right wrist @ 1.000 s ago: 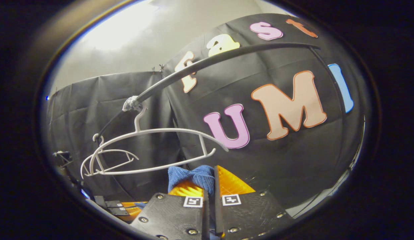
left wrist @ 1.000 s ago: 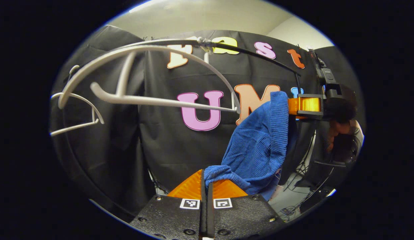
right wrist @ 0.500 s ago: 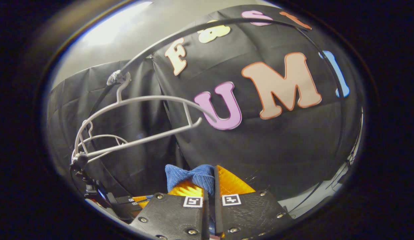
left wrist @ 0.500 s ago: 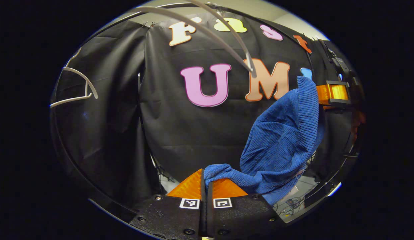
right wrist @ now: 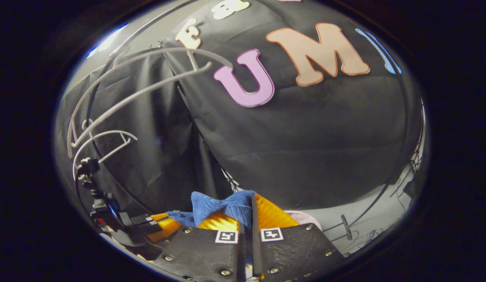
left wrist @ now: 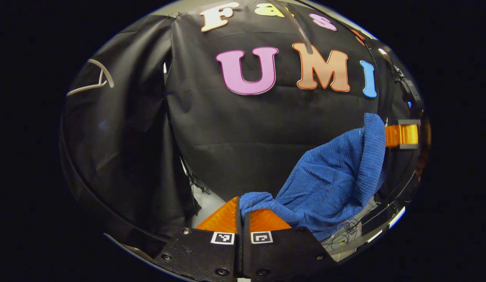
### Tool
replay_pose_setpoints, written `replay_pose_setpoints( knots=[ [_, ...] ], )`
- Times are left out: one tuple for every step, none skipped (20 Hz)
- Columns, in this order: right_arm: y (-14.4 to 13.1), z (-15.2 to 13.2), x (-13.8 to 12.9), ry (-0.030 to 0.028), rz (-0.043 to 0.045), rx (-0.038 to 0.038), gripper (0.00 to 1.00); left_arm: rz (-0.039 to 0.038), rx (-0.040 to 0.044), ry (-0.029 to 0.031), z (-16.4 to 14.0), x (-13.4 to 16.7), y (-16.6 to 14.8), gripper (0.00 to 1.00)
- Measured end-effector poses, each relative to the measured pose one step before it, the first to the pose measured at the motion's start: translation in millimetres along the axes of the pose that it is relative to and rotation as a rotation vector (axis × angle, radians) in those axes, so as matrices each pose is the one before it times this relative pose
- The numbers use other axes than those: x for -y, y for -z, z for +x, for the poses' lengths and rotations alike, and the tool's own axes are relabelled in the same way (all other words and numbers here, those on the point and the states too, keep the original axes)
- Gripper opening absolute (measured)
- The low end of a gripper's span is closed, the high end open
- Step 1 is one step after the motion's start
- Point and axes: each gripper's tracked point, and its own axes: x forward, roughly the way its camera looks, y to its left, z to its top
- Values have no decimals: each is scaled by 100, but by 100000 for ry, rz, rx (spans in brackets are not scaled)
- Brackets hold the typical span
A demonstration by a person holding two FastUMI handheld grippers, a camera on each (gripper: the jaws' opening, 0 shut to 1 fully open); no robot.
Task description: Grasp the clothes on the hanger with both hands and then place them into the laundry hamper below.
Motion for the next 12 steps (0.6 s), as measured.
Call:
replay_pose_setpoints(
  knots=[
    [1042,215,436,867,211,-2052,7,-839,-1698,-287,65,-133,611,1],
    [1032,137,412,861,433,-2028,7,-243,-1414,-406,228,-180,779,1],
    [1324,208,523,1132,363,-2028,7,320,-1312,-529,75,-235,481,1],
    [1062,187,464,1356,103,-2288,7,431,-1342,-310,178,-244,760,1],
    [1186,258,567,1297,65,-2361,7,366,-1518,-376,202,-266,652,1],
    [897,339,531,1031,216,-2277,7,162,-1769,-305,25,-9,541,1],
    [923,-28,17,812,383,-1940,7,-148,-1744,-259,247,131,530,1],
    [848,352,427,710,256,-1829,7,-575,-1600,-26,173,253,479,1],
    [788,61,299,658,255,-1738,7,-718,-1743,254,161,64,573,1],
    [543,147,267,538,133,-1473,7,-541,-1734,124,-19,-66,675,1],
    [558,80,45,408,-58,-1059,7,-239,-1388,453,95,116,529,2],
    [222,88,-25,596,-183,-922,7,-42,-1386,327,15,-1,626,3]
  ],
)
